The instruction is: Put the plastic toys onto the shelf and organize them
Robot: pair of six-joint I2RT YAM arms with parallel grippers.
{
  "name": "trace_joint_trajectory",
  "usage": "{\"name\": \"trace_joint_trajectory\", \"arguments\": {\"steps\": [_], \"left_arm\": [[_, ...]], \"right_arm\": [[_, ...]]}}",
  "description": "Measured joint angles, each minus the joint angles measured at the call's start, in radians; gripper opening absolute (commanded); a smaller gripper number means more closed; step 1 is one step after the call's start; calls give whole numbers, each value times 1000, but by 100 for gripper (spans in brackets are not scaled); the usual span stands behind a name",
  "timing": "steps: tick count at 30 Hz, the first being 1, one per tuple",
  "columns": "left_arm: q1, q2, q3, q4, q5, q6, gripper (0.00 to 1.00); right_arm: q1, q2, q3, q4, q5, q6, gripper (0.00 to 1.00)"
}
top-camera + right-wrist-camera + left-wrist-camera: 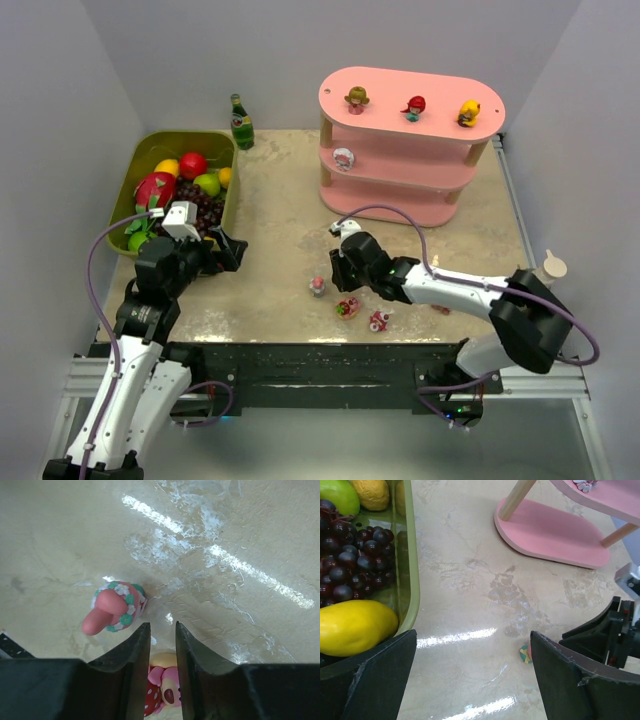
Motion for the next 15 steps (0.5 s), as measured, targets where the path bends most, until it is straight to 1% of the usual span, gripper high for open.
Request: {"name": "trace_joint_trajectory", "arguments": {"steps": [3,11,15], "left_arm": [[0,0,0,0,-4,0,100],[0,-6,0,-3,-24,-4,100],[0,-11,0,-3,-35,-5,100]], "right_arm": [[1,59,10,9,16,8,20],[8,152,37,58,10,10,14],[22,172,36,74,-8,15,13]]}}
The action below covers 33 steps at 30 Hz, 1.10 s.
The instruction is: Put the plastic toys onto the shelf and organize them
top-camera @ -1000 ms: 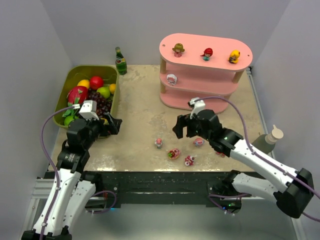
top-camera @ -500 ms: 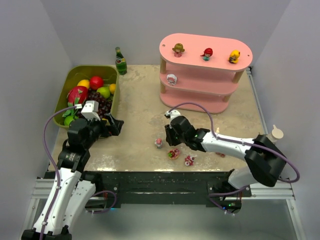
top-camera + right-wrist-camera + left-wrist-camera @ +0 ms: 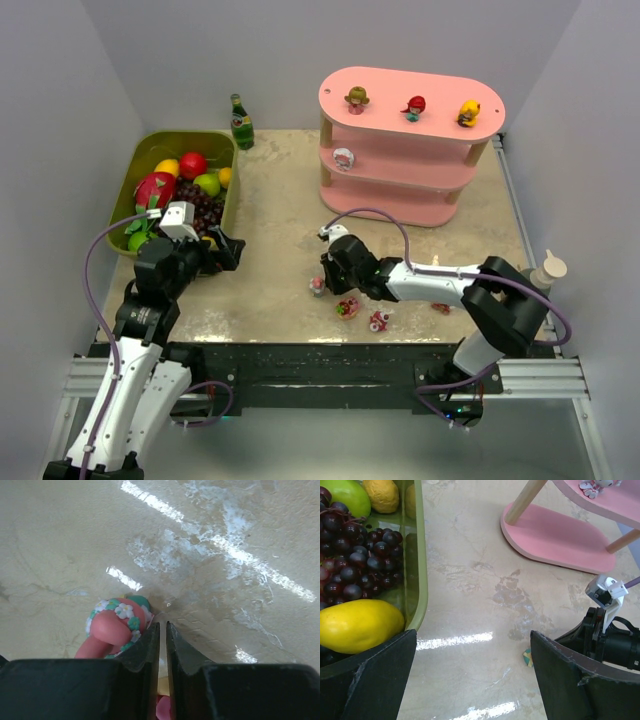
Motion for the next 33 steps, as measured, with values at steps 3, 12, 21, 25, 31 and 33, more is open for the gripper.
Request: {"name": "trace_joint_trajectory", "arguments": {"steps": [3,12,21,25,31,33], "left_arm": [[0,0,0,0,-3,0,99],[0,0,0,-2,-7,0,99],[0,-8,0,-3,-7,0,100],[0,-8,0,-3,-8,0,100],[0,-8,0,-3,-11,0,100],[0,-8,0,-3,-12,0,100]], "right_arm": [[21,0,0,14,-8,3,13],[64,0,0,28,-34,36,12],[121,-5,0,21,-60,42,12],[154,-3,2,21,-64,37,12],[183,0,22,-21,-21,46,32],[197,-6,23,-49,5,45,51]]}}
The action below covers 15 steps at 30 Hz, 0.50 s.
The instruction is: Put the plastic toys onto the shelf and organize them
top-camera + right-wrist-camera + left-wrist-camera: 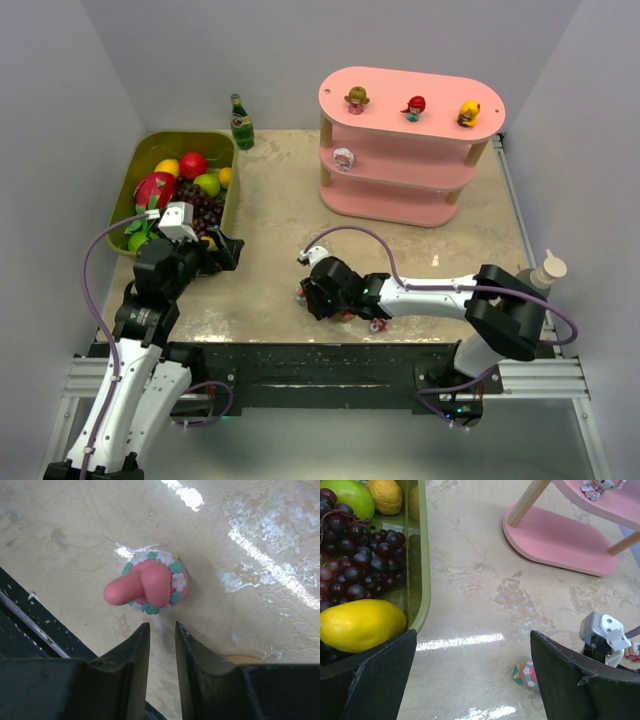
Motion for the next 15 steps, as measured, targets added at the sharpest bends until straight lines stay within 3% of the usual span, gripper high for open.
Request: {"name": "trace_joint_trajectory", "arguments": {"steps": [4,7,15], "left_arm": [[0,1,0,0,-2,0,100],[0,1,0,0,-2,0,99],[0,1,0,0,-2,0,99]], "right_arm": [[43,-35,0,-35,26,-29,71],[64,-58,0,-26,37,-66,80],[68,-43,-2,70,100,-190,83]]}}
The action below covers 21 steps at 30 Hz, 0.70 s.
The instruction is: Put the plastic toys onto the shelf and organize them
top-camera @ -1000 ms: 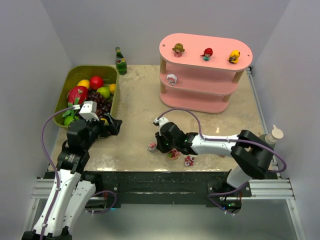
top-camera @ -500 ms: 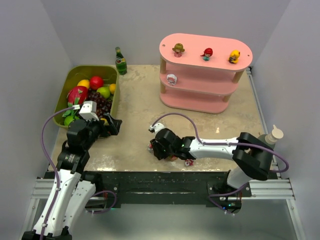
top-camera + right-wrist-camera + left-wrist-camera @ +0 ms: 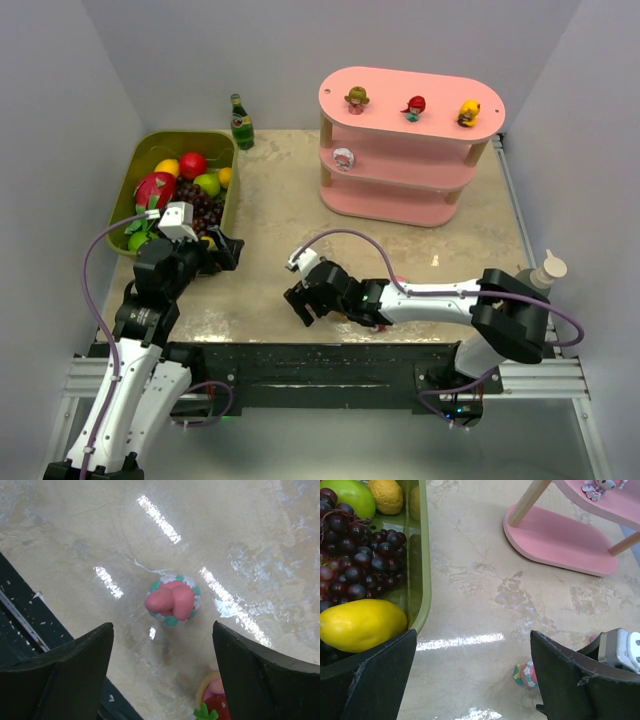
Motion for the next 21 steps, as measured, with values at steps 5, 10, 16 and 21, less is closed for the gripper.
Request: {"name": "trace_joint_trajectory", "arguments": {"steps": [5,10,16,21], "left_arm": [[0,3,0,0,1,0,100],[0,8,0,0,5,0,100],[0,9,0,0,11,0,99],[0,9,0,0,12,0,100]], "right_arm": [[0,32,-2,44,16,-90,82],[0,33,-10,97,21,-161,80],[0,70,-17,167,20,-216,75],[-3,137,-17,183,20,-226,70]]}}
